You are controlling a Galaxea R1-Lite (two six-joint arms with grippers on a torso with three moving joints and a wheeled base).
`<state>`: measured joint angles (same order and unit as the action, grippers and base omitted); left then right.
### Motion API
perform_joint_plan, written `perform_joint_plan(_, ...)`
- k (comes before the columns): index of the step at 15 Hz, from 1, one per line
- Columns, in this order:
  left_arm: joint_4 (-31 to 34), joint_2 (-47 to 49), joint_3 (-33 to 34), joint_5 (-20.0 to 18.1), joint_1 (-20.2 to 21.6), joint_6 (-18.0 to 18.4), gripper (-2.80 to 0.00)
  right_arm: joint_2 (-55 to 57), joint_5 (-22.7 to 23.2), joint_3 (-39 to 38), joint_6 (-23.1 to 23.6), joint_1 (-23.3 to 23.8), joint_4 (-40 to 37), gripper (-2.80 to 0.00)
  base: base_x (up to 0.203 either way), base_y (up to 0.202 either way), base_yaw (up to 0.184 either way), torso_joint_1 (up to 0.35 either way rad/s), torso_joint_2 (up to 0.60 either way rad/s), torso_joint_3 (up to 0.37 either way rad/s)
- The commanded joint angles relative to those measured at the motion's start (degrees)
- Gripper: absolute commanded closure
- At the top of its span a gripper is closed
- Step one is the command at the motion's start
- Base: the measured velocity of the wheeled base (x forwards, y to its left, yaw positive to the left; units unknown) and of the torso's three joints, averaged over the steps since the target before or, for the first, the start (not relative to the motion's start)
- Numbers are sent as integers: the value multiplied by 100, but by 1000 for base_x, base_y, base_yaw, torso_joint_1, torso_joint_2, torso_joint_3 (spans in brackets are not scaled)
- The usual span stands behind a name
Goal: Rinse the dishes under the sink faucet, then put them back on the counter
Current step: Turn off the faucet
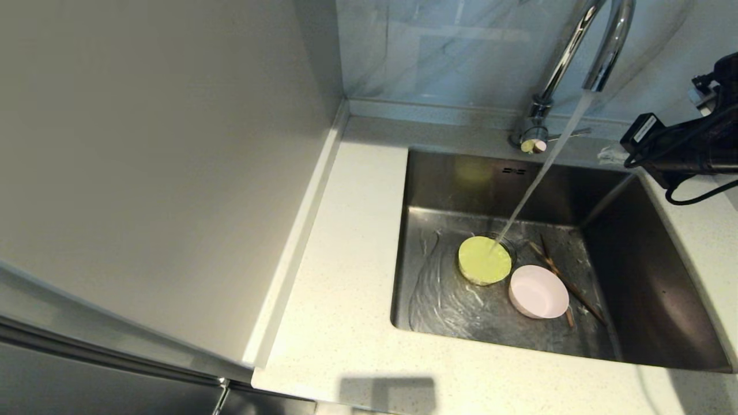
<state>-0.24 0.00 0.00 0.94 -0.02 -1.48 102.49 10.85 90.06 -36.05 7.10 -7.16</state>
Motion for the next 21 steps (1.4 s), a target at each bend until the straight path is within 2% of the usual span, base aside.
perform_joint_plan(1,-2,-18,0,3,2,-1,0,87,22,91,-108,-71,133,0,0,0,0,0,0,0)
perform_joint_plan(4,-2,-18,0,3,2,-1,0,95,75,109,-169,-230,468,0,0,0,0,0,0,0)
perform_joint_plan(6,-2,-18,0,3,2,-1,0,95,291,96,-121,-262,747,0,0,0,0,0,0,0)
perform_joint_plan(14,-2,-18,0,3,2,-1,0,423,277,328,-112,-288,768,0,0,0,0,0,0,0)
perform_joint_plan(21,-2,-18,0,3,2,-1,0,860,269,830,-91,-264,768,0,0,0,0,0,0,0)
